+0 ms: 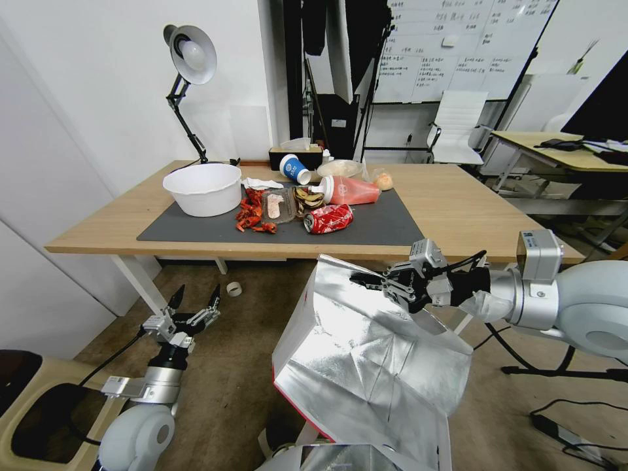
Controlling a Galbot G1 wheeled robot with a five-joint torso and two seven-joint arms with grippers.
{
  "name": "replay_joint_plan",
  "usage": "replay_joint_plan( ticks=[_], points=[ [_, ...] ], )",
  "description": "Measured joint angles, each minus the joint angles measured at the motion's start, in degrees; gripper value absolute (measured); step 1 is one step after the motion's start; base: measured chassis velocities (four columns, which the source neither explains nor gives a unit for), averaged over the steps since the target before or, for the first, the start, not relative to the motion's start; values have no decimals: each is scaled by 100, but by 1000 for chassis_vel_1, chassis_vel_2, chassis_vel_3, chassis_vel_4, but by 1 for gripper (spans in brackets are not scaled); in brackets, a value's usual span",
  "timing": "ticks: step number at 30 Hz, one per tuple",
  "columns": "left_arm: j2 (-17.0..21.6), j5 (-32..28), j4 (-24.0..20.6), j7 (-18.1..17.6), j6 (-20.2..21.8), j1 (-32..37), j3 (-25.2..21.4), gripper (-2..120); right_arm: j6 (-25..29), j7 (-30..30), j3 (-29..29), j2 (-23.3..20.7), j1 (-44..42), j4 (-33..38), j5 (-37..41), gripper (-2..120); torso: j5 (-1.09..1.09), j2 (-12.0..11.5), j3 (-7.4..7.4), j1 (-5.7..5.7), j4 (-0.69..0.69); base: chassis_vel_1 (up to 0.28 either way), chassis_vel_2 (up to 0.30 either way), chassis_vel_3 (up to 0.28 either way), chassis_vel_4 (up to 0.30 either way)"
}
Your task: Pick up the food delivery bag from the floor and place it on the table.
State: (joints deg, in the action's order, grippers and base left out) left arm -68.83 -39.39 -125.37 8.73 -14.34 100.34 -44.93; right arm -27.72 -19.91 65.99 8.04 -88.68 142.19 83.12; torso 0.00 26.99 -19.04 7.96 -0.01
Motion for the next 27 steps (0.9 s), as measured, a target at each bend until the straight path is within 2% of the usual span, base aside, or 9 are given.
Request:
replay_joint_plan(
  ticks=[27],
  points=[
    [-18,13,25,-1,2,-2,18,100,144,-181,85,-156,57,22,229,0,0,633,-396,237,0,0,0,0,0]
  ],
)
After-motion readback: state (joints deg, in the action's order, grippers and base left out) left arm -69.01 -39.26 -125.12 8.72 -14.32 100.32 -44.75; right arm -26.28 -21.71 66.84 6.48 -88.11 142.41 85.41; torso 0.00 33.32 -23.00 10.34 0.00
